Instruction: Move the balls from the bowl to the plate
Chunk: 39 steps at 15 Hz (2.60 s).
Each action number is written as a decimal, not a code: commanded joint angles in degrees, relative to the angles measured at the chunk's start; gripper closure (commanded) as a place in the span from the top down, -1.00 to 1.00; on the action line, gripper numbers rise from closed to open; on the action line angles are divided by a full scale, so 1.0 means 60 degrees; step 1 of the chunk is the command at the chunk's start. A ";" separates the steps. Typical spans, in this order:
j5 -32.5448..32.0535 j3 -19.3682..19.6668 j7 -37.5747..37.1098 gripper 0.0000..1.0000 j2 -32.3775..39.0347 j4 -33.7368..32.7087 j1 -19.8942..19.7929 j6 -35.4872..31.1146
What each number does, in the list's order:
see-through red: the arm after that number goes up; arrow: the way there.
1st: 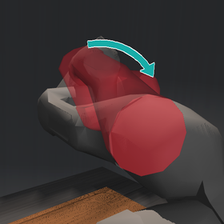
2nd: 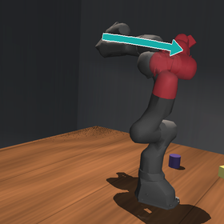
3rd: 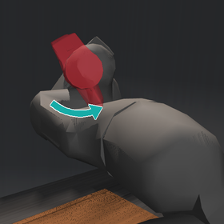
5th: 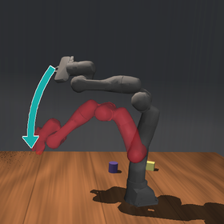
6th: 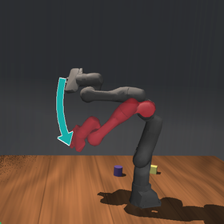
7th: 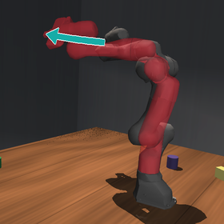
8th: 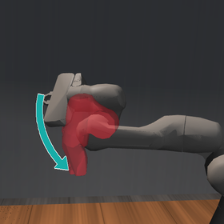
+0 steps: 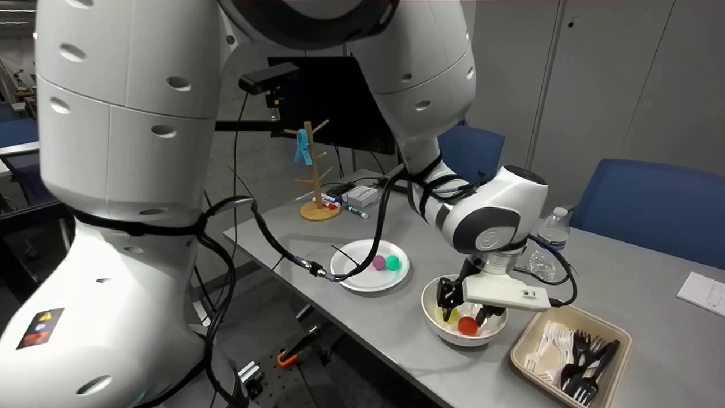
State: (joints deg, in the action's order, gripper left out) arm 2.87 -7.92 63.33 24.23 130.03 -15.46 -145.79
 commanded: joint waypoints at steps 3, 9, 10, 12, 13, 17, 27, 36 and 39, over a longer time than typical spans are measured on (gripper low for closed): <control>0.0086 0.0101 0.0587 -0.44 0.0104 -0.0216 0.0119 0.0204; -0.0870 0.0577 -0.0072 -0.72 -0.0255 -0.0076 0.0734 0.0216; -0.1266 0.0734 -0.0358 -0.72 -0.0409 -0.0055 0.0979 0.0287; -0.1858 0.0849 -0.0699 -0.72 -0.0672 -0.0043 0.1307 0.0312; -0.2116 0.0876 -0.0864 -0.72 -0.0801 -0.0037 0.1465 0.0280; -0.2376 0.0630 -0.1222 -0.72 -0.1323 -0.0017 0.1953 0.0090; -0.0265 -0.0329 -0.1230 -0.72 -0.1681 0.0177 0.2325 -0.0065; 0.1575 -0.1276 -0.1239 -0.72 -0.0828 0.1044 0.2304 -0.1938; 0.1633 -0.1731 -0.1222 -0.72 -0.0365 0.0988 0.2226 -0.2443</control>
State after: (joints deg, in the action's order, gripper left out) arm 10.99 -15.56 55.46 19.62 136.29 -1.34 -157.10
